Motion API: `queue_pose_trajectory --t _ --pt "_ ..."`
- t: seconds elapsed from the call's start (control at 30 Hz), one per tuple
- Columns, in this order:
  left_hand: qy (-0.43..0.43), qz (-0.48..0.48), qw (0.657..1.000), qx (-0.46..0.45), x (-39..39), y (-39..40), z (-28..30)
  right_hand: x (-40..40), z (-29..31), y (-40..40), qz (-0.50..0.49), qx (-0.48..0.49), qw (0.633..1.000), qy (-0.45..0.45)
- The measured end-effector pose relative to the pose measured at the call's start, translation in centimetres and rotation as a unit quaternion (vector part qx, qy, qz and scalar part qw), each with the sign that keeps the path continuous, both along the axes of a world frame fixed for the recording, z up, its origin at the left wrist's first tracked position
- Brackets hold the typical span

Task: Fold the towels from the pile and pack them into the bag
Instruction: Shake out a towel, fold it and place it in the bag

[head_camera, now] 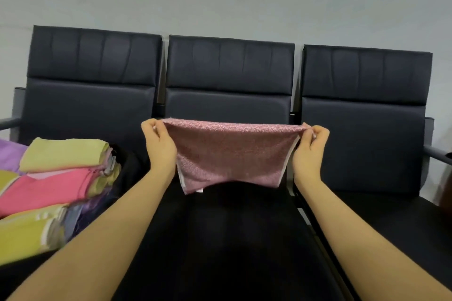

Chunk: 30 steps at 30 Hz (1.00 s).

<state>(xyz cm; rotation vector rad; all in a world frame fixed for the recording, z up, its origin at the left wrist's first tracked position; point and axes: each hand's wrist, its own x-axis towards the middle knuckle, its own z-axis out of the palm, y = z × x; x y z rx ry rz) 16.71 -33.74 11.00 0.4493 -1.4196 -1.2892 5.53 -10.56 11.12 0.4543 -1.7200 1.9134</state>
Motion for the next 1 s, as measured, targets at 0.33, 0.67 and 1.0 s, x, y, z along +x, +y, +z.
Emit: queue_pose_trajectory --t 0.33,0.67,1.0 --pt "-0.179 0.101 0.977 0.059 4.9 2.0 -9.4 3.8 -8.7 2.8 -0.114 0.113 0.980 -0.117" --pt "-0.387 0.091 0.912 -0.099 4.5 -0.6 -15.1 2.5 -14.9 3.0 -0.069 0.225 0.944 -0.231" --pt "-0.428 0.137 0.877 -0.168 -1.0 -3.2 -16.6 -1.3 -16.1 0.7 -0.132 0.328 0.929 -0.107"
